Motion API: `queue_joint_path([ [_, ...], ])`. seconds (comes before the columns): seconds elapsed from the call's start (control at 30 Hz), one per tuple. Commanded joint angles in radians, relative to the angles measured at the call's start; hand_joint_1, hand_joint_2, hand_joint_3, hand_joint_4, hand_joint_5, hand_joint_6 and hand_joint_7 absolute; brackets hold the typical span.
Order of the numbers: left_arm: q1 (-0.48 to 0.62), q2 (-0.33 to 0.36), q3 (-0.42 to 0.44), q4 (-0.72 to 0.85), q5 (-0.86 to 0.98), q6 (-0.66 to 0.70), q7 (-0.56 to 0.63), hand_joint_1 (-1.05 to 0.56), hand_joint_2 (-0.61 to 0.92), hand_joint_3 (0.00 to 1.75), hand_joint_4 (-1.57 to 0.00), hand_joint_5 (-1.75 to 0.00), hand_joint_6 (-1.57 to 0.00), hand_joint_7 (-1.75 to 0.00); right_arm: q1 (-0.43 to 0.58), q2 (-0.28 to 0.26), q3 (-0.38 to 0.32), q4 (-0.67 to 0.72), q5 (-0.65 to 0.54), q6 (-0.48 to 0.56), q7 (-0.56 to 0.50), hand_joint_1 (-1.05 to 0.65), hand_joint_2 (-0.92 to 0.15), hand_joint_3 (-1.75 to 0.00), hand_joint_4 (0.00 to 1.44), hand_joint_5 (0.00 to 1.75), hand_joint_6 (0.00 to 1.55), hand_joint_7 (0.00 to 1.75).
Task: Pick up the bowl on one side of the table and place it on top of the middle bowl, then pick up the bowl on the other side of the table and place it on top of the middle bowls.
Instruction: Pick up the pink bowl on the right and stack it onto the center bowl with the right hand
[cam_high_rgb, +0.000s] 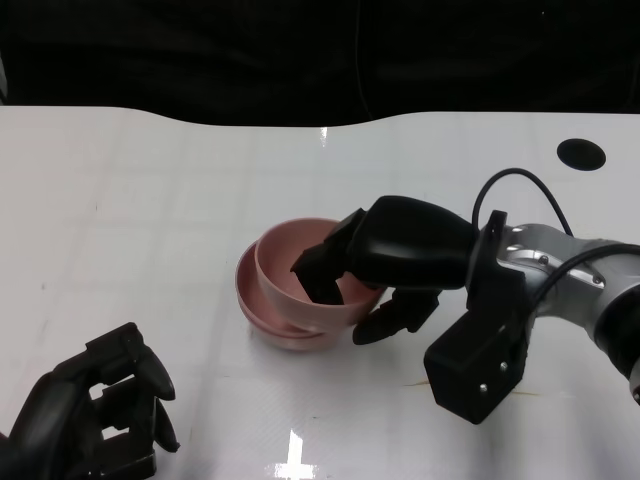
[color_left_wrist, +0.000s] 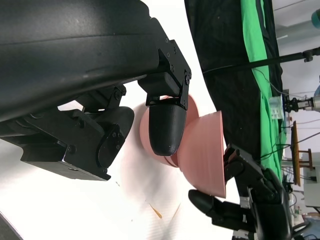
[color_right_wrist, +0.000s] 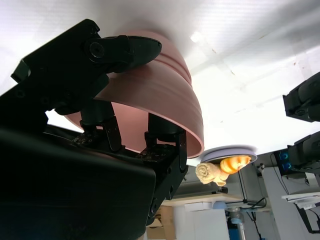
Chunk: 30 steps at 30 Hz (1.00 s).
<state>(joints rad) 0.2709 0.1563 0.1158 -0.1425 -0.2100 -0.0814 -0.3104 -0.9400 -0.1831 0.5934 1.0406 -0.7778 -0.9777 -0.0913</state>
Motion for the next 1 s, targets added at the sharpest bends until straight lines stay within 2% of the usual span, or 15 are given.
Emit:
queue_joint_path([
  [0.03,0.002,-0.001,-0.001,0.003,0.011,-0.022,0.008,0.36,0.8,1.17,-0.83,-1.75,-0.64,-1.75,-0.035,0.018,0.012,0.026,-0.013,0.007,-0.042,-0.24,-0.75,-0.57,0.88,1.75,0.65,1.75],
  [0.4,0.0,-0.011,-0.005,0.015,0.022,-0.04,0.009,0.36,0.81,1.16,-0.83,-1.75,-0.64,-1.75,-0.071,0.049,0.046,0.077,-0.029,0.046,-0.063,-0.23,-0.73,-0.6,0.86,1.75,0.63,1.73],
  [0.47,-0.001,-0.013,-0.005,0.016,0.016,-0.039,0.006,0.36,0.82,1.16,-0.83,-1.75,-0.64,-1.75,-0.075,0.055,0.049,0.088,-0.029,0.054,-0.063,-0.23,-0.76,-0.54,0.84,1.75,0.7,1.61],
  [0.63,-0.002,-0.018,-0.004,0.016,0.005,-0.034,0.003,0.35,0.82,1.15,-0.83,-1.75,-0.64,-1.75,-0.08,0.064,0.067,0.104,-0.039,0.069,-0.085,-0.24,-0.8,-0.52,0.85,1.75,0.67,1.71],
  [0.8,0.001,-0.017,-0.003,0.004,-0.009,-0.013,0.003,0.36,0.84,1.15,-0.83,-1.75,-0.64,-1.75,-0.084,0.076,0.087,0.137,-0.057,0.09,-0.116,-0.24,-0.81,-0.44,0.85,1.75,0.71,1.57],
  [0.93,0.003,-0.017,-0.004,0.004,-0.002,-0.014,0.009,0.36,0.84,1.13,-0.83,-1.75,-0.65,-1.75,-0.082,0.086,0.095,0.165,-0.064,0.098,-0.142,-0.24,-0.85,-0.34,0.86,1.75,0.78,1.36],
  [0.97,0.003,-0.017,-0.005,0.004,-0.002,-0.017,0.008,0.36,0.84,1.13,-0.83,-1.75,-0.65,-1.75,-0.081,0.088,0.096,0.17,-0.065,0.101,-0.147,-0.24,-0.86,-0.34,0.87,1.75,0.73,1.51],
  [1.0,0.003,-0.017,-0.005,0.004,-0.002,-0.018,0.007,0.36,0.84,1.13,-0.83,-1.75,-0.65,-1.75,-0.08,0.089,0.097,0.173,-0.065,0.103,-0.15,-0.24,-0.87,-0.33,0.87,1.75,0.71,1.58],
])
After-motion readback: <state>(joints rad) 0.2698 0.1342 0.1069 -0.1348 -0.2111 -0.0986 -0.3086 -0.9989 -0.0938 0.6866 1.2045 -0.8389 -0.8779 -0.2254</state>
